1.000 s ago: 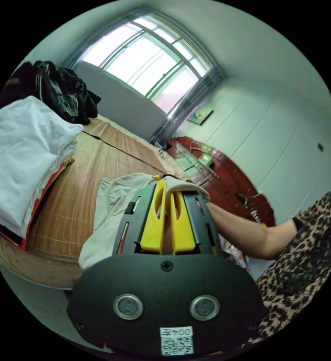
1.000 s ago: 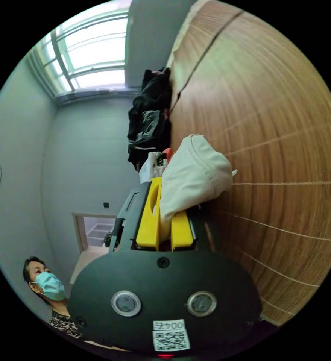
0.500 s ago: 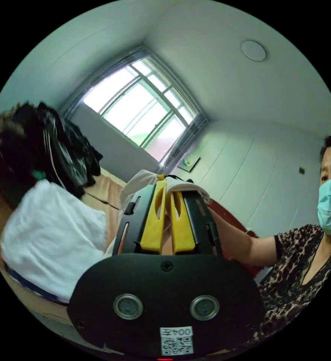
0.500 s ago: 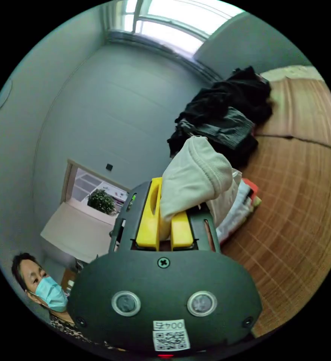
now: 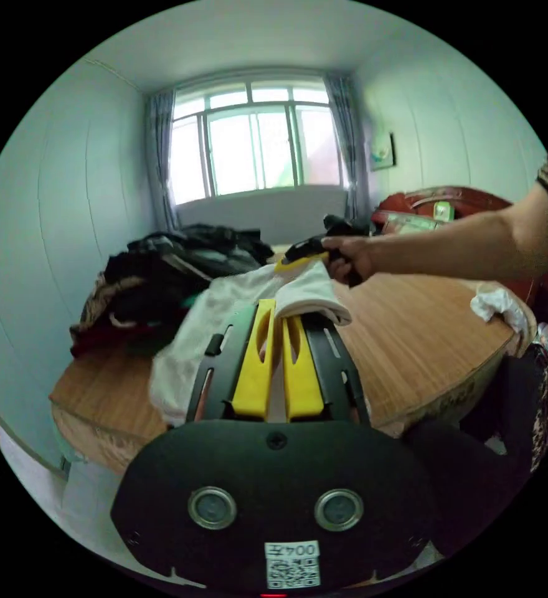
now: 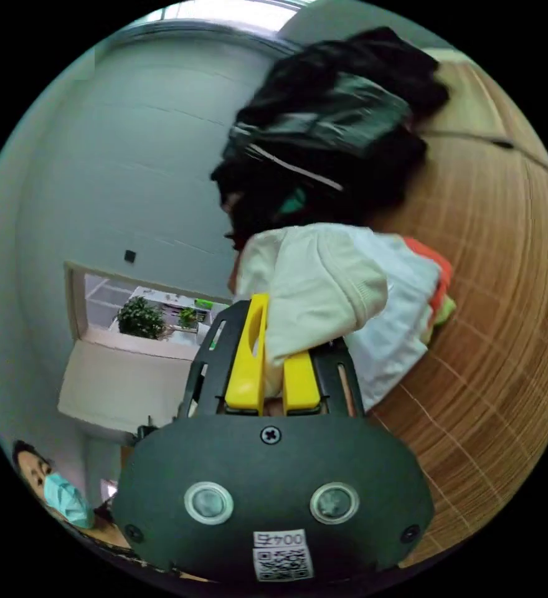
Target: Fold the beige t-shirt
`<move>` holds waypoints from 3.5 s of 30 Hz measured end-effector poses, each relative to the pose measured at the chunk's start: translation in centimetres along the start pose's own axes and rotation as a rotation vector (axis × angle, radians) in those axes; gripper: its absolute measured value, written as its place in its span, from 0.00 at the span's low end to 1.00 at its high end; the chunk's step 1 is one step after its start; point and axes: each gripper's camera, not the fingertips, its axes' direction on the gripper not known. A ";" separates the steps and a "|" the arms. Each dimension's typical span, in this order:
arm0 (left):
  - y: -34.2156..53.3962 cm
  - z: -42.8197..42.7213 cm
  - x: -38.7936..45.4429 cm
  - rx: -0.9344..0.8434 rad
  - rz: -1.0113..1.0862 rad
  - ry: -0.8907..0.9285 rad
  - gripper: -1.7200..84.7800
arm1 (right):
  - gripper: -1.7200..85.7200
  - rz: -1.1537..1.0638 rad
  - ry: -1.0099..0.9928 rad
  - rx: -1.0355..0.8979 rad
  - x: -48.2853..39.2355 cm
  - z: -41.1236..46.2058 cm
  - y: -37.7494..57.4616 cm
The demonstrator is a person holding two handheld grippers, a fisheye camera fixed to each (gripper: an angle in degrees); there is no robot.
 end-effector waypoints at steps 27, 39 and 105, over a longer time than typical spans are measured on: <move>-11.1 7.6 0.7 -0.001 -0.189 0.094 0.03 | 0.10 -0.606 0.339 0.171 -21.1 1.1 17.6; -10.4 24.3 -12.8 -0.300 -0.351 -0.154 0.02 | 0.09 -0.643 0.455 -0.014 -22.8 15.4 23.2; 15.3 2.4 5.7 -0.237 -0.211 0.250 0.03 | 0.12 -0.124 0.869 0.506 3.9 -17.9 62.6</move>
